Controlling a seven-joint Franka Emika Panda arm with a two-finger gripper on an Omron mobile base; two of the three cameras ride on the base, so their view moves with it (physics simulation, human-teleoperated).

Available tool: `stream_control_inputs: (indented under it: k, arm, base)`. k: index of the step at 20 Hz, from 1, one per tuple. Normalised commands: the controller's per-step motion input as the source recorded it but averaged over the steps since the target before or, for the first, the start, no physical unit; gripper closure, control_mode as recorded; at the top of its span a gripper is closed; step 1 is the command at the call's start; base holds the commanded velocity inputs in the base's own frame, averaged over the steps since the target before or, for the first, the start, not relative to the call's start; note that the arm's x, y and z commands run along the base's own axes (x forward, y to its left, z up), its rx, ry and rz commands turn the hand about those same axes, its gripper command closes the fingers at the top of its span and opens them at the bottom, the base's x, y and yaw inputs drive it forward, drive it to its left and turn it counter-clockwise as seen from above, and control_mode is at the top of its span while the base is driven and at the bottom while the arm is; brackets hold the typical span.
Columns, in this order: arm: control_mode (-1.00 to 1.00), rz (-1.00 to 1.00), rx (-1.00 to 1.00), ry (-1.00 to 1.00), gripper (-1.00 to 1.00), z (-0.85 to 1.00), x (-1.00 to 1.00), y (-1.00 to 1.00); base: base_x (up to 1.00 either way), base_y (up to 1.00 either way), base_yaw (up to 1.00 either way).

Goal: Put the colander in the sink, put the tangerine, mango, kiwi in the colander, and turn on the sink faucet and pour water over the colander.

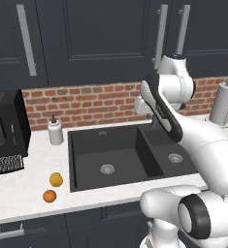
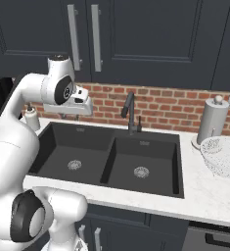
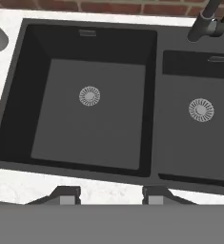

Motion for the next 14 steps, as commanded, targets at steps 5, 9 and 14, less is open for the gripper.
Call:
stream_control_inputs:
  k: [5,9,14]
  arm:
    - [-1.0,0.0,0.0,-0.05,-1.0,0.0,-0.23,-0.02]
    - [-1.0,0.0,0.02,-0.12,-1.0,0.0,-0.46,-0.34]
    - [-1.0,0.0,0.11,-0.04,-1.0,0.0,-0.4,-0.71]
  base:
    - [0.0,0.0,0.0]
    - [0.0,0.0,0.0]
    - [0.0,0.0,0.0]
